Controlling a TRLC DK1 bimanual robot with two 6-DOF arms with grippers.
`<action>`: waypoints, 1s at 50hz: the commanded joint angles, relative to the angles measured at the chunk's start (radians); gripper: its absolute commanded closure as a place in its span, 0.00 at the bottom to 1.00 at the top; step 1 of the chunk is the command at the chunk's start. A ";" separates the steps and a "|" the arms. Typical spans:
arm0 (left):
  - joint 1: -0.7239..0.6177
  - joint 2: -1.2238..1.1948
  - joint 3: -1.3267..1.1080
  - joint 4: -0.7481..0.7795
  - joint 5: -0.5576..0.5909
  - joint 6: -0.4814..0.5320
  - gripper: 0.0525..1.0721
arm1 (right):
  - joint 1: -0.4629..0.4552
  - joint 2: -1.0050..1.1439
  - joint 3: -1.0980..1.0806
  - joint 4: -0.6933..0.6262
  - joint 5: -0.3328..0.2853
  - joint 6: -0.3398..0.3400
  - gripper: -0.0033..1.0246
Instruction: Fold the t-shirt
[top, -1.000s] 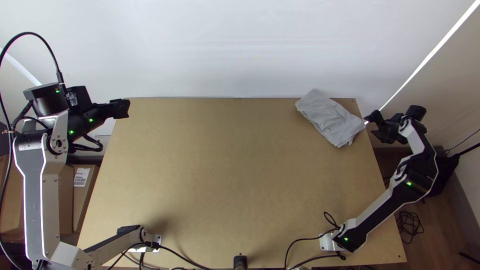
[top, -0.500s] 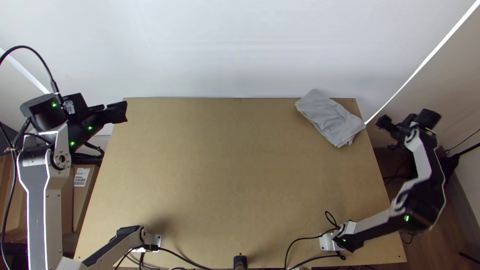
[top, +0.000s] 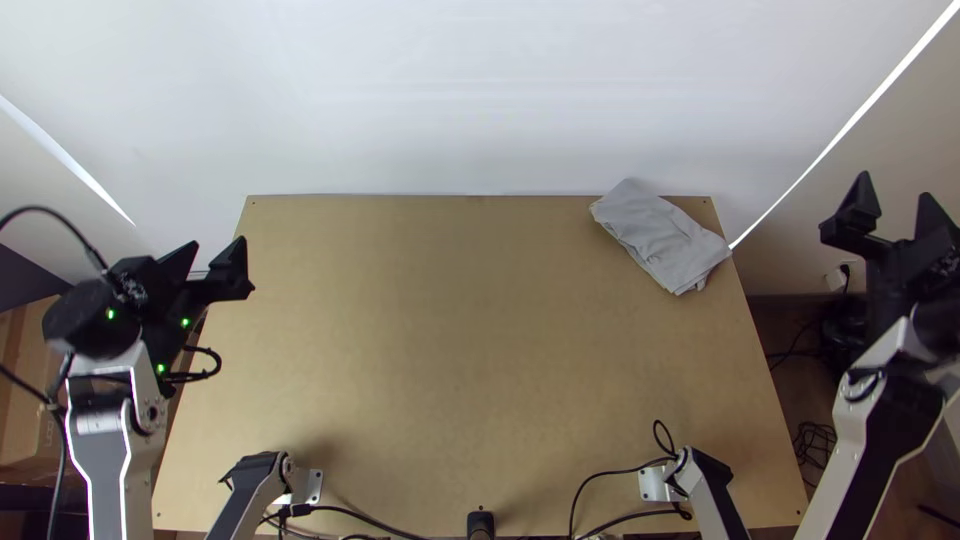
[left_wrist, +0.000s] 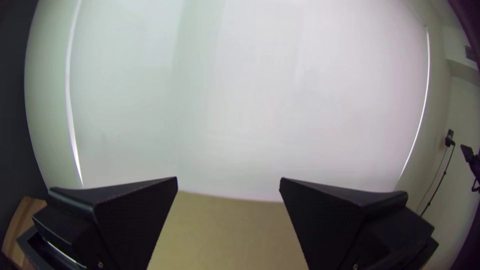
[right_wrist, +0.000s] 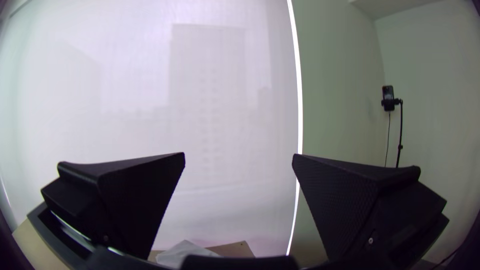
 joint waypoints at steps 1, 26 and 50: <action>0.009 -0.123 -0.110 0.115 -0.015 -0.051 0.04 | 0.014 -0.089 -0.036 0.045 0.012 0.036 0.04; 0.009 -0.491 -0.544 0.397 -0.089 -0.087 0.04 | 0.067 -0.534 -0.658 0.679 0.011 0.104 0.04; -0.019 -0.719 -0.878 0.474 -0.091 -0.126 0.04 | 0.291 -0.862 -1.156 0.663 0.032 0.107 0.04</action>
